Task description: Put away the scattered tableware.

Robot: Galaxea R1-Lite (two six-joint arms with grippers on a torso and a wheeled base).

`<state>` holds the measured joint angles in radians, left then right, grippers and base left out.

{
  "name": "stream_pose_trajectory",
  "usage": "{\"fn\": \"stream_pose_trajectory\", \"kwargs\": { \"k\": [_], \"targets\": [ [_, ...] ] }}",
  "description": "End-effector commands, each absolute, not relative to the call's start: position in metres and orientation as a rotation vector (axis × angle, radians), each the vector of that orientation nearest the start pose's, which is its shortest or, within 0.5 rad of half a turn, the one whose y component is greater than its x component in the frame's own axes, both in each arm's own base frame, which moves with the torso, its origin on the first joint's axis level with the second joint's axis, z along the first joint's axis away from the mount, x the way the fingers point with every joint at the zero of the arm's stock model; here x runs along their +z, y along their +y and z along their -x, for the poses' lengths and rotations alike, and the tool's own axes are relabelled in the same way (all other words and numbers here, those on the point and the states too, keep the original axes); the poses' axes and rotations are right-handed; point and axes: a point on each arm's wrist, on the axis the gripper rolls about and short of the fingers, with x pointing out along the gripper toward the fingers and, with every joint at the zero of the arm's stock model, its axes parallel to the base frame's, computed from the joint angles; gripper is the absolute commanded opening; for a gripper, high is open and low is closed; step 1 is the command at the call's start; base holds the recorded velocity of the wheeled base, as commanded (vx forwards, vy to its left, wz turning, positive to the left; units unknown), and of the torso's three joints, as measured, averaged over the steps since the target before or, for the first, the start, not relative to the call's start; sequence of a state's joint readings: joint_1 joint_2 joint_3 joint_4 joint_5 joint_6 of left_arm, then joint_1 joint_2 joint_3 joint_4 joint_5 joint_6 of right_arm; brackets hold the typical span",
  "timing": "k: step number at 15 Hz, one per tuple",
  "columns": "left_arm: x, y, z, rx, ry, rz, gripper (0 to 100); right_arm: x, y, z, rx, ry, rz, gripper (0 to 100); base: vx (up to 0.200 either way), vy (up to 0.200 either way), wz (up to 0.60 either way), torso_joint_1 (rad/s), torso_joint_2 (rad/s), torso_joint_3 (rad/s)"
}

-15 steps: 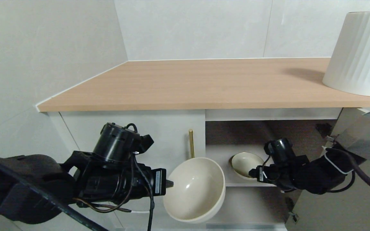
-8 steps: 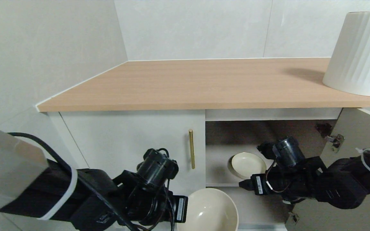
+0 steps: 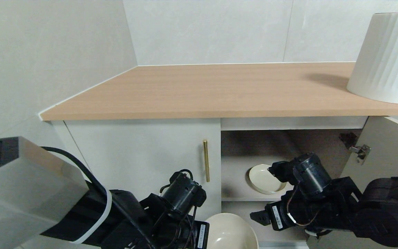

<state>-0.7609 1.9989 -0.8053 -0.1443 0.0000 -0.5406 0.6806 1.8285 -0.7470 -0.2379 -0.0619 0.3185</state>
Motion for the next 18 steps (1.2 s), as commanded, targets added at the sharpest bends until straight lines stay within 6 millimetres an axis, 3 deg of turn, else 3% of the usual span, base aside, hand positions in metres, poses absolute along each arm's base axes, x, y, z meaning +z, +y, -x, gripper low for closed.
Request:
{"fn": "stream_pose_trajectory", "kwargs": {
  "k": [1,5,13,14,18],
  "targets": [
    [0.050,-0.216,-0.225,-0.395,1.129,0.077,0,0.093,0.190,-0.223,0.466,0.883,0.041,100,0.000,0.000,0.00,0.000,0.00,0.000],
    [0.058,-0.216,-0.225,-0.397,1.103,0.088,0,0.074,0.202,-0.220,0.444,0.917,0.101,100,0.000,0.000,0.00,0.000,0.00,0.000],
    [0.060,-0.217,-0.226,-0.392,1.100,0.108,0,0.069,0.204,-0.222,0.438,0.928,0.099,100,0.000,0.000,0.00,0.000,0.00,0.000],
    [0.057,-0.217,-0.227,-0.389,1.106,0.104,0,0.069,0.204,-0.222,0.438,0.927,0.097,0,0.000,0.000,0.00,0.000,0.00,0.000],
    [0.055,-0.218,-0.227,-0.386,1.113,0.103,0,0.069,0.205,-0.222,0.441,0.920,0.092,0,0.000,0.000,0.00,0.000,0.00,0.000]
  ]
}}
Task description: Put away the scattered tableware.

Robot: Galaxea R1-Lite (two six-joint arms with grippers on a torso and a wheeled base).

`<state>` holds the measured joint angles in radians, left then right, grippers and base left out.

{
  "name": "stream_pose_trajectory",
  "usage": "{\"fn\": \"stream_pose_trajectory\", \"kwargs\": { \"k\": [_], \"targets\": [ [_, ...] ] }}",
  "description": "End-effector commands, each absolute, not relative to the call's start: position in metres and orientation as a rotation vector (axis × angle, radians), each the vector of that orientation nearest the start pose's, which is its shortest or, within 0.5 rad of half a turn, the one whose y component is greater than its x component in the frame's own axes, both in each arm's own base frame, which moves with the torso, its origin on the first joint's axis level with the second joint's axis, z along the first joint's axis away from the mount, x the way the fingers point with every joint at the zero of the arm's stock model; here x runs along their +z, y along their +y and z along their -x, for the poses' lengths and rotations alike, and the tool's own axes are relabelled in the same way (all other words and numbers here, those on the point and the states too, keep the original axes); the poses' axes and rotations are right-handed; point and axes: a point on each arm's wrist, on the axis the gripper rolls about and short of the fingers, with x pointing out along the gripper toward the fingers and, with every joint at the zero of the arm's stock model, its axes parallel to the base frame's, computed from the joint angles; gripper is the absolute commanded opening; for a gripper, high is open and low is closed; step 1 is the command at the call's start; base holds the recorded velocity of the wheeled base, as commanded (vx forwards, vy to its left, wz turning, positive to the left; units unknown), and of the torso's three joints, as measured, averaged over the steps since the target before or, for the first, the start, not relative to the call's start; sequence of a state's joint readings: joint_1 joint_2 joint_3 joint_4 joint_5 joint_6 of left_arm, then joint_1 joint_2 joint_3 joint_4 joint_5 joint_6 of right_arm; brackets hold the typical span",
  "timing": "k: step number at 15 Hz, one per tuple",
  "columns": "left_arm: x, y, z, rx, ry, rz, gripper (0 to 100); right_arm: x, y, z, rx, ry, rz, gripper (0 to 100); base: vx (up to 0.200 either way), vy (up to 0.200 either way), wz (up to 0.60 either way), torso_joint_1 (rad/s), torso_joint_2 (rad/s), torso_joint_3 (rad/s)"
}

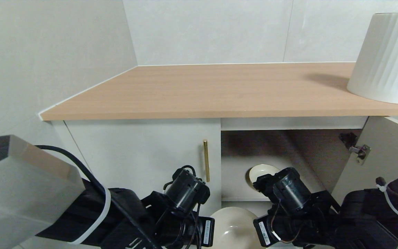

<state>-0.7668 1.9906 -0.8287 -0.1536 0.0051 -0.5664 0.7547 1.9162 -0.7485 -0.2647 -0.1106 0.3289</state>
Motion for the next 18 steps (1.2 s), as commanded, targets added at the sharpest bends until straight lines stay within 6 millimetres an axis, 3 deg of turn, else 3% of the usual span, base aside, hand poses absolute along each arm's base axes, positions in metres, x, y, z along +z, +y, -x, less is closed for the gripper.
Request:
{"fn": "stream_pose_trajectory", "kwargs": {
  "k": [1,10,11,18],
  "targets": [
    [0.0540,-0.2179,-0.2272,-0.385,1.116,0.101,0,0.0690,0.2046,-0.2222,0.441,0.921,0.093,0,0.000,0.000,0.00,0.000,0.00,0.000],
    [0.0535,-0.2180,-0.2272,-0.383,1.117,0.100,0,0.0674,0.2042,-0.2218,0.439,0.926,0.100,0,0.000,0.000,0.00,0.000,0.00,0.000],
    [0.0535,-0.2180,-0.2272,-0.383,1.117,0.100,100,0.0666,0.2037,-0.2219,0.438,0.929,0.102,0,0.000,0.000,0.00,0.000,0.00,0.000],
    [0.0561,-0.2187,-0.2296,-0.371,1.106,0.120,100,0.0621,0.2014,-0.2237,0.421,0.943,0.113,0,0.000,0.000,0.00,0.000,0.00,0.000]
  ]
}}
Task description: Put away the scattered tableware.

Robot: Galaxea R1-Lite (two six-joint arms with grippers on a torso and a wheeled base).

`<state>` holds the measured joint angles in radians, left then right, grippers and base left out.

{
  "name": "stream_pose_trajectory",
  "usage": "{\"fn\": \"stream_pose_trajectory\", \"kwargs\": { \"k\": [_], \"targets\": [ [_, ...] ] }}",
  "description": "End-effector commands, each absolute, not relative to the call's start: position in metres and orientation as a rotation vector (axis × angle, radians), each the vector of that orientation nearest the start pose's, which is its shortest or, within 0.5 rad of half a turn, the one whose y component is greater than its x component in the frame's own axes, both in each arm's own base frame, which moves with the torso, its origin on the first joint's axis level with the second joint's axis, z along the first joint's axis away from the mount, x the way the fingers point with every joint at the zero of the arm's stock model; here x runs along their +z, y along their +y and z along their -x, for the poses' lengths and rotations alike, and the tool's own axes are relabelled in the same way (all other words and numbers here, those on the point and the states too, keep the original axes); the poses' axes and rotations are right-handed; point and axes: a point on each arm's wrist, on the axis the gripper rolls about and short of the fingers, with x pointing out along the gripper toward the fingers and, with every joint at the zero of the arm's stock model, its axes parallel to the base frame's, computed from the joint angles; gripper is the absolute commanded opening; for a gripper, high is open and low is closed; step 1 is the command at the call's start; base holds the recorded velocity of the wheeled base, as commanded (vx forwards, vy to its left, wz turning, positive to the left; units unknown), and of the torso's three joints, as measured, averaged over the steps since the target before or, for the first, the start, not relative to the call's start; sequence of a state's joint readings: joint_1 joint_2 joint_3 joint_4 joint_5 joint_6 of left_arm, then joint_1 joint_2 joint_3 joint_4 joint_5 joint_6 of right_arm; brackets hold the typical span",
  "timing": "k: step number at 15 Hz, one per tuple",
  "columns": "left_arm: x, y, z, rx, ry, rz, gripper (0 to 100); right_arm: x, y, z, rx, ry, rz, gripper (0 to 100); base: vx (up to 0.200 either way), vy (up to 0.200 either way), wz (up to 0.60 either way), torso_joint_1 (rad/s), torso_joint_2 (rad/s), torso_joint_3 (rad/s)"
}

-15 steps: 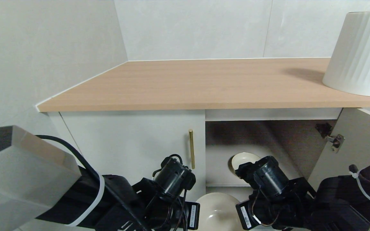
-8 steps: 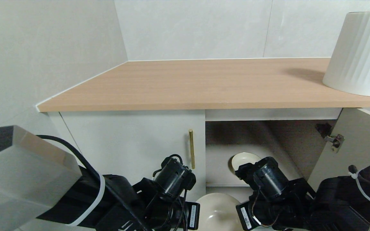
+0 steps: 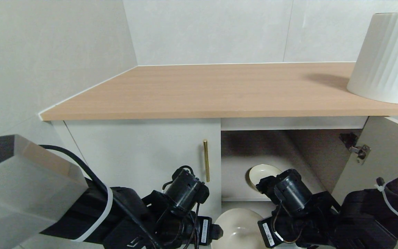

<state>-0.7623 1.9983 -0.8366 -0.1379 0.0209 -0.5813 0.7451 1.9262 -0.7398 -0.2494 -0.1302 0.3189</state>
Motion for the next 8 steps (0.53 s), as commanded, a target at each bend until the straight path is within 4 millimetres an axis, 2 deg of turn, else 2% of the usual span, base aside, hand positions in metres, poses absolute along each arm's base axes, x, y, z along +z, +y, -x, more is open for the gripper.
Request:
{"fn": "stream_pose_trajectory", "kwargs": {
  "k": [1,3,8],
  "targets": [
    [0.057,-0.219,-0.230,-0.370,1.104,0.120,100,0.058,0.199,-0.227,0.389,0.948,0.125,0,0.000,0.000,0.00,0.000,0.00,0.000],
    [0.058,-0.218,-0.230,-0.363,1.094,0.117,100,0.044,0.189,-0.239,0.272,0.945,0.187,0,0.000,0.000,0.00,0.000,0.00,0.000],
    [0.063,-0.217,-0.230,-0.351,1.071,0.119,100,0.044,0.164,-0.261,0.168,0.927,0.117,0,0.000,0.000,0.00,0.000,0.00,0.000]
  ]
}}
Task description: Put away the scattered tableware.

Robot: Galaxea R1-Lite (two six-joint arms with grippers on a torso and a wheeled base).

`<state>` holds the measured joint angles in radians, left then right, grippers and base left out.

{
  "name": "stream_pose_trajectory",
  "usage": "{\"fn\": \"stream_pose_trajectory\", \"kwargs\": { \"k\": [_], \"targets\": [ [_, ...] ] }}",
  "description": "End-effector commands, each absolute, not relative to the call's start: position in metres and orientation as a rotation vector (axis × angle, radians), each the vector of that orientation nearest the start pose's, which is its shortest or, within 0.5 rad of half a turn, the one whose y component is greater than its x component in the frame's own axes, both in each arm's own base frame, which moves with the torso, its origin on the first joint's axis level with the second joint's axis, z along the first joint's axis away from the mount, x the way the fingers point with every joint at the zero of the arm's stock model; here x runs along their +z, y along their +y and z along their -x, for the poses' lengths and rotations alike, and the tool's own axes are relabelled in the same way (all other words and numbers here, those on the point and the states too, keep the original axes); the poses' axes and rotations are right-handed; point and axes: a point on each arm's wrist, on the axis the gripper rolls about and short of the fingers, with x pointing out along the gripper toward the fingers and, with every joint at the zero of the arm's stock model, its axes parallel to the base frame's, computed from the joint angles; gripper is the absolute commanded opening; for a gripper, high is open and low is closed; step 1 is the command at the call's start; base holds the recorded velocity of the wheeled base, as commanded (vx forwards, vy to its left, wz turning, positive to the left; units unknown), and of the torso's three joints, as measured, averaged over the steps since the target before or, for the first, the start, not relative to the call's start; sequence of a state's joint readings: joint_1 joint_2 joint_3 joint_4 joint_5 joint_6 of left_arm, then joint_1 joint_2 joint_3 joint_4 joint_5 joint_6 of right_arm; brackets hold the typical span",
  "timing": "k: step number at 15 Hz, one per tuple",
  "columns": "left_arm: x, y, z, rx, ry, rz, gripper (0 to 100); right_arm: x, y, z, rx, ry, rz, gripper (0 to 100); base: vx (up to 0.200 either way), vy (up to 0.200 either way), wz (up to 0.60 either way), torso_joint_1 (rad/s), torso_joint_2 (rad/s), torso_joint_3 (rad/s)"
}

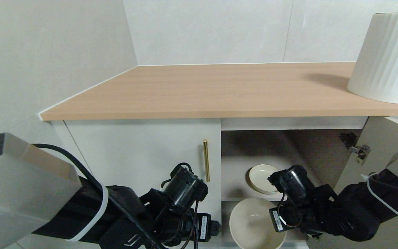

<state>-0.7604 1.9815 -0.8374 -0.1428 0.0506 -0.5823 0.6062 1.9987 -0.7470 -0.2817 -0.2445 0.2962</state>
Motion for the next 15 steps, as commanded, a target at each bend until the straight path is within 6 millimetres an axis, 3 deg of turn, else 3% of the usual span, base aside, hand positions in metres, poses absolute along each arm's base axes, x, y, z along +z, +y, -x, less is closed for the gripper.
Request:
{"fn": "stream_pose_trajectory", "kwargs": {
  "k": [1,9,12,15],
  "targets": [
    [0.064,-0.217,-0.230,-0.346,1.061,0.119,100,0.045,0.152,-0.271,0.122,0.914,0.067,0,0.000,0.000,0.00,0.000,0.00,0.000],
    [0.069,-0.217,-0.230,-0.350,1.047,0.123,100,0.047,0.134,-0.328,-0.051,0.707,-0.270,0,0.000,0.000,0.00,0.000,0.00,0.000],
    [0.069,-0.217,-0.230,-0.350,1.047,0.123,100,0.033,0.129,-0.354,-0.191,0.659,-0.318,0,0.000,0.000,0.00,0.000,0.00,0.000],
    [0.069,-0.217,-0.230,-0.350,1.046,0.125,100,0.027,0.130,-0.361,-0.210,0.657,-0.341,0,0.000,0.000,0.00,0.000,0.00,0.000]
  ]
}}
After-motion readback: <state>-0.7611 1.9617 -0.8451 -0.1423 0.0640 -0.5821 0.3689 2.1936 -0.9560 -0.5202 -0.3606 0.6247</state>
